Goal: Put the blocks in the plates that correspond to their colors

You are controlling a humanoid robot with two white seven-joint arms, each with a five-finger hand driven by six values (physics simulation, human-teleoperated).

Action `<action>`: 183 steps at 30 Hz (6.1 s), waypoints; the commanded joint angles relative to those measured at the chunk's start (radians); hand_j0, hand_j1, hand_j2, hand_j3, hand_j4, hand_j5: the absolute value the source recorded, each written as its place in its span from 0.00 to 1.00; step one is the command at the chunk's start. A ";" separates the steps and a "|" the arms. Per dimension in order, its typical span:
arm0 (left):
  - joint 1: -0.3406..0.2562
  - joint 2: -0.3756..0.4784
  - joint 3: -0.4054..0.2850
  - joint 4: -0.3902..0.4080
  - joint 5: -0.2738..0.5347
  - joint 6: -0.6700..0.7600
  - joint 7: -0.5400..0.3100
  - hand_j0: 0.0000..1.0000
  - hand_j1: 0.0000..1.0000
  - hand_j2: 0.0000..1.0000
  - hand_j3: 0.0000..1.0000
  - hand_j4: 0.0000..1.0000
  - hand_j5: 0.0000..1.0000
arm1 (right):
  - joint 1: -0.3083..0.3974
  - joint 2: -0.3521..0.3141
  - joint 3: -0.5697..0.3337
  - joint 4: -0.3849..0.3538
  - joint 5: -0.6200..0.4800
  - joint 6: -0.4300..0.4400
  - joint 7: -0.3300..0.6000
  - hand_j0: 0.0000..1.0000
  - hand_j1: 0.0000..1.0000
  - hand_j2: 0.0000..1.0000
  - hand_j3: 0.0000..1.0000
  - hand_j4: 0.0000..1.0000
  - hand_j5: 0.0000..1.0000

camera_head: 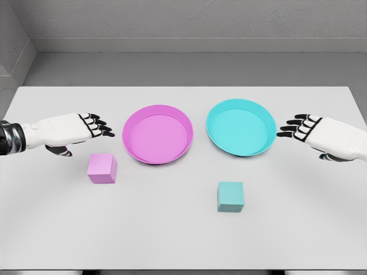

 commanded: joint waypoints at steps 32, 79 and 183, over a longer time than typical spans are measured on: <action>0.000 0.051 -0.059 -0.115 -0.026 0.001 -0.015 1.00 1.00 1.00 1.00 1.00 1.00 | 0.075 0.118 0.042 -0.166 0.027 0.000 0.183 1.00 1.00 1.00 1.00 1.00 1.00; 0.003 -0.014 -0.125 -0.060 -0.050 0.001 -0.018 1.00 1.00 1.00 1.00 1.00 1.00 | -0.011 0.229 0.196 -0.166 0.076 0.000 0.244 1.00 1.00 1.00 1.00 1.00 1.00; -0.003 -0.063 -0.134 -0.048 -0.087 0.001 -0.046 0.57 0.57 0.57 0.57 0.57 0.57 | -0.238 0.361 0.171 0.084 0.145 0.000 0.335 0.59 0.59 0.59 0.59 0.59 0.59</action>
